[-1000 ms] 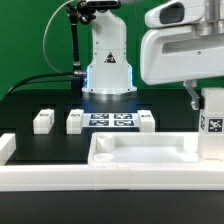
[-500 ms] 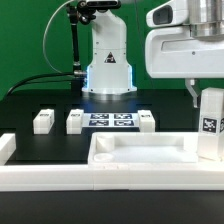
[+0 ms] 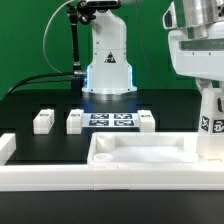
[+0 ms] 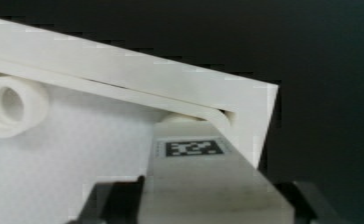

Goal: Assemble desk

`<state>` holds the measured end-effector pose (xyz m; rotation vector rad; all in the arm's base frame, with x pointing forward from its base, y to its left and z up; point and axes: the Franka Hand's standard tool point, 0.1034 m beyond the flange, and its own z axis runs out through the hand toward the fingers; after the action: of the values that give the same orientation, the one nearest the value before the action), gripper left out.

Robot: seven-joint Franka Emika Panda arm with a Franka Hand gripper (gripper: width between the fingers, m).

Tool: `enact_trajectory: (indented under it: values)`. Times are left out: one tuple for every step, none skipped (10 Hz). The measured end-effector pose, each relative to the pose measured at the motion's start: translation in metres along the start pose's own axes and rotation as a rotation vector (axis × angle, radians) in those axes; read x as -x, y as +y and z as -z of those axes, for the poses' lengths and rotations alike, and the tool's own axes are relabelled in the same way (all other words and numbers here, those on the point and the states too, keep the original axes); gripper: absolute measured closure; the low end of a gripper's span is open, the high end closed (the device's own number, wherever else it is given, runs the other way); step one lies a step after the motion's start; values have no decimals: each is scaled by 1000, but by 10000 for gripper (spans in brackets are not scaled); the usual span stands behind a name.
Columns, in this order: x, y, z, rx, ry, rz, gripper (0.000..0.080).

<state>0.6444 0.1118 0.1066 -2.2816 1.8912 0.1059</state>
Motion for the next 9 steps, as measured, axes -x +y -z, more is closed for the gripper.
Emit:
enact_trajectory:
  values:
    - [1,0,0,1,0,4,503]
    - [0,0,-1,1,0,55,388]
    - [0,-1,-1,-4,17,212,388]
    - [1,-1,-1,-3,20,386,248]
    - [0,-1,1,-3,20,556,170]
    - [2,0,2,-3,20,608,170]
    - [0,0,1,-2,21,668,154]
    - [0,0,1,-1,21,744,151]
    - [-1,0,1,4,27,861,151]
